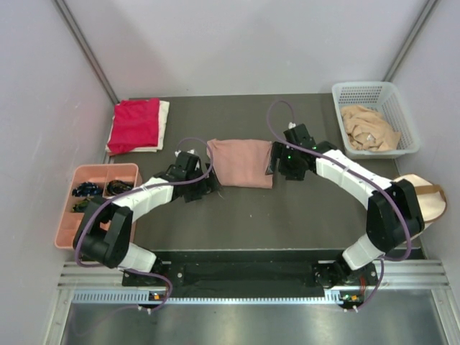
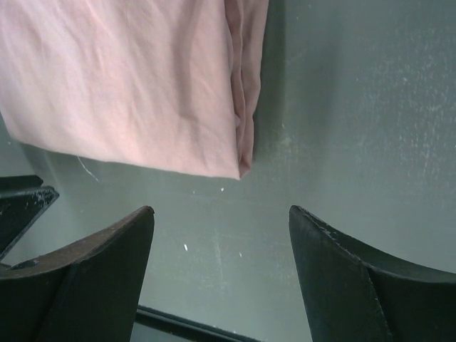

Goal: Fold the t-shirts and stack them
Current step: Put the neatly folded tshirt into the corner of the board with the left arm

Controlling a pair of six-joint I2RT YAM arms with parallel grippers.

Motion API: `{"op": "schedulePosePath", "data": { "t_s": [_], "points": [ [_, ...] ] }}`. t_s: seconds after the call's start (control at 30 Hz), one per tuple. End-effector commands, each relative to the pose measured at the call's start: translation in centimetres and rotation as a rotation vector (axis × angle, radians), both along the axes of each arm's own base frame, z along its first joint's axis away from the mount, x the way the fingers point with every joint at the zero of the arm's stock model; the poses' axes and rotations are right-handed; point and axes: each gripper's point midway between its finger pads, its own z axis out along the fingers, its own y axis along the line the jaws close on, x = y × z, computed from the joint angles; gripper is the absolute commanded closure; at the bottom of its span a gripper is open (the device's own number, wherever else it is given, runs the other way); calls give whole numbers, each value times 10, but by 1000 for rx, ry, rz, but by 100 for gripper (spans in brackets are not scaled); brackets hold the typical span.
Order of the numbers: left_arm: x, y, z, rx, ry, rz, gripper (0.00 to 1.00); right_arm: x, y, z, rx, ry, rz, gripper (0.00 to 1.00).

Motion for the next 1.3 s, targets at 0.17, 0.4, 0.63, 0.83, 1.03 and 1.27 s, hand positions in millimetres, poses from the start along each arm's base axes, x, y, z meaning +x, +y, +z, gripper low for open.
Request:
{"op": "schedulePosePath", "data": {
  "t_s": [0.17, 0.4, 0.63, 0.83, 1.03, 1.27],
  "points": [
    [35, -5, -4, -6, -74, 88, 1, -14, -6, 18, 18, -43, -10, 24],
    [53, -17, -18, -32, -50, 102, 1, -20, -11, 23, 12, -50, -18, 24],
    [68, -10, -30, -13, -26, 155, 14, -25, -17, 18, -3, -41, -25, 24],
    [74, -6, -30, 1, -27, 161, 65, -28, -17, 15, 0, -37, -26, 24],
    [92, 13, -26, 104, -41, 161, 100, -28, -16, 15, 8, -39, -29, 24],
    [157, 29, -5, 301, -123, -3, 100, -32, -18, 8, 3, -28, -25, 24]
  ]
}}
